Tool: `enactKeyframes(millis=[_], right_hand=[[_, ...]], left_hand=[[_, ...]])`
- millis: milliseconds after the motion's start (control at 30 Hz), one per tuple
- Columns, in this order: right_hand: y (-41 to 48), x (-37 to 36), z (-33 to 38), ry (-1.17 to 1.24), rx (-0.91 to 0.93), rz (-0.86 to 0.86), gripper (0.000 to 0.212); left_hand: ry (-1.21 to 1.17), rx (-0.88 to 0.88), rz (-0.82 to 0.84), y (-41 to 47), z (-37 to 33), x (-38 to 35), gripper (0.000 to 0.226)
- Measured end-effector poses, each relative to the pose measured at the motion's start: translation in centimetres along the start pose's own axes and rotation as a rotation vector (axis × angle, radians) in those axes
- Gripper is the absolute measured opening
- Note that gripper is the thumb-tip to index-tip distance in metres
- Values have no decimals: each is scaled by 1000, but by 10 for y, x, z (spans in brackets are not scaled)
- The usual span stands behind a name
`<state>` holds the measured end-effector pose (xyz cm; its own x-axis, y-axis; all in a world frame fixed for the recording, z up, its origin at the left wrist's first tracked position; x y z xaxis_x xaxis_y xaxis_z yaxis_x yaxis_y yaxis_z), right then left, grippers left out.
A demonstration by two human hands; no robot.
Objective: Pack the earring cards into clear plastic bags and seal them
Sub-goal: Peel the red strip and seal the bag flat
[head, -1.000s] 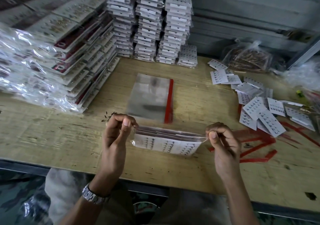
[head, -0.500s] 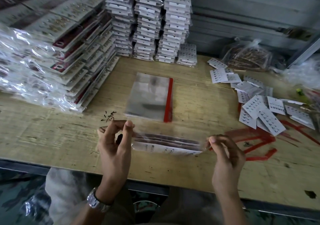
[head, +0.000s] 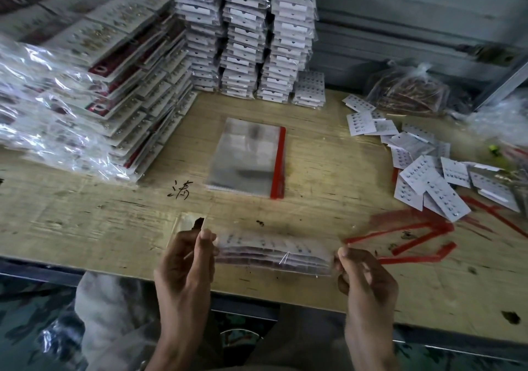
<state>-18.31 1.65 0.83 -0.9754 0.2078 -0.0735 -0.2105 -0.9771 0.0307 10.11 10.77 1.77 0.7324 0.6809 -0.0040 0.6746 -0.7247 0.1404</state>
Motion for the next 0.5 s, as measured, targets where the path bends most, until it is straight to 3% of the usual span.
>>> enactKeyframes(millis=[67,200,500], right_hand=[[-3,-2,6,-28,69,55,21],[0,0,11,-54,117,103,39],[57,-25,36,32,178,81,25]], left_hand=[[-21,-8,-13,-1,0,1,27],[-43,-43,-2,2,-2,0,27],[-84,-173,95,50,-29,-44,18]])
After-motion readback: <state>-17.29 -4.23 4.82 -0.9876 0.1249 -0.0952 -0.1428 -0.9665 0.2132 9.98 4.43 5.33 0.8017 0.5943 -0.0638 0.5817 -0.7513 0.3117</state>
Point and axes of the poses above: each hand's wrist, its own y-axis towards the middle knuckle, its own x-axis out of the back of the hand, z = x × y, the point moved 9 cm from there along y, towards the middle knuckle, and after that the axes turned 4 degrees about y, right-handed, at the moved point
